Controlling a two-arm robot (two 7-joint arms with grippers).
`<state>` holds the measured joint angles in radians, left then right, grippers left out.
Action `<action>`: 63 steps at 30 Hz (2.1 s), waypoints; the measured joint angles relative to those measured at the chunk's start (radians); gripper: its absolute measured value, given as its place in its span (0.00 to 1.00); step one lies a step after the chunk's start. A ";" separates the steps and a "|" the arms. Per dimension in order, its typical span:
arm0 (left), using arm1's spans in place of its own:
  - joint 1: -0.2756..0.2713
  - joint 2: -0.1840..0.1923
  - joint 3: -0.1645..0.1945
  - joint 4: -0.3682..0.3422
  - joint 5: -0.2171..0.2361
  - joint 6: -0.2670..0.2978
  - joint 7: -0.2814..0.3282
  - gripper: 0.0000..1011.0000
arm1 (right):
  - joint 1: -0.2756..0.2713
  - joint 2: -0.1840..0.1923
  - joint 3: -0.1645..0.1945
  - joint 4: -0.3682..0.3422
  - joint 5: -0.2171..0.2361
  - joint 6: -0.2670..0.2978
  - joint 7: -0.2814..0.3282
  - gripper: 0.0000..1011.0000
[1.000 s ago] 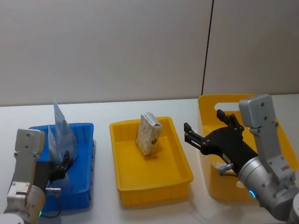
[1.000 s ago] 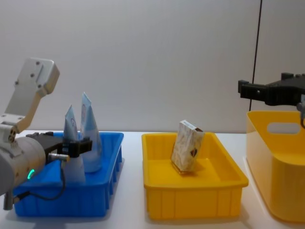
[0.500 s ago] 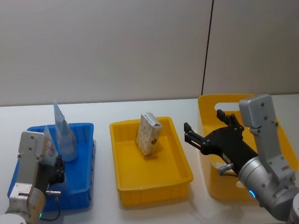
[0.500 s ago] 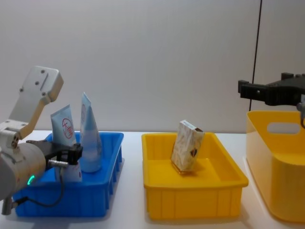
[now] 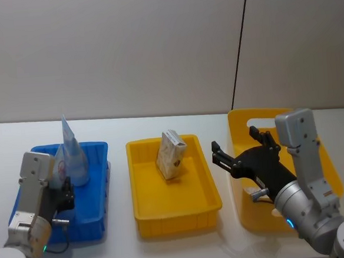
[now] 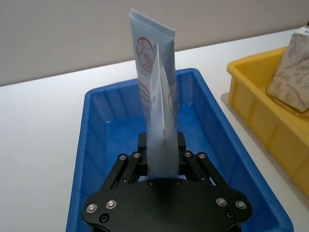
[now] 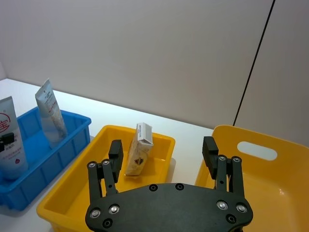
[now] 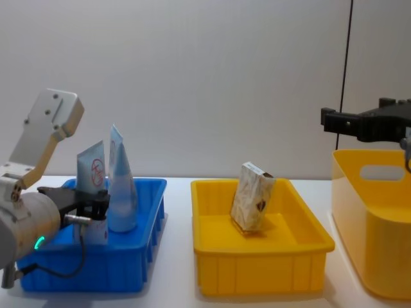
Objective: Bimanual collaborative sorting of washing and personal care products
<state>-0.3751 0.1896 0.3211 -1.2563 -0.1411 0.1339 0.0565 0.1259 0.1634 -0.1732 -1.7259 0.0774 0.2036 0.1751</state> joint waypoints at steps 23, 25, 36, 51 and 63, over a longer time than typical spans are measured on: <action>0.002 0.067 -0.018 -0.084 -0.006 -0.190 -0.149 0.26 | 0.000 0.000 0.000 0.000 0.000 0.000 0.000 0.99; 0.004 0.077 -0.018 -0.097 -0.012 -0.203 -0.176 0.26 | 0.000 0.000 0.000 0.000 0.000 0.000 0.000 0.99; 0.008 0.110 -0.019 -0.145 -0.059 -0.247 -0.299 0.26 | 0.000 0.000 0.000 0.000 0.000 0.000 0.000 0.99; -0.030 0.110 0.025 -0.172 -0.094 -0.265 -0.431 0.26 | 0.000 0.000 0.000 0.000 0.000 0.000 0.000 0.99; -0.083 0.072 0.079 -0.147 -0.098 -0.265 -0.476 0.26 | 0.000 0.000 0.000 0.000 0.000 0.000 0.000 0.99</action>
<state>-0.4583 0.2615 0.4005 -1.4031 -0.2391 -0.1306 -0.4190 0.1259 0.1634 -0.1732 -1.7260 0.0774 0.2036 0.1751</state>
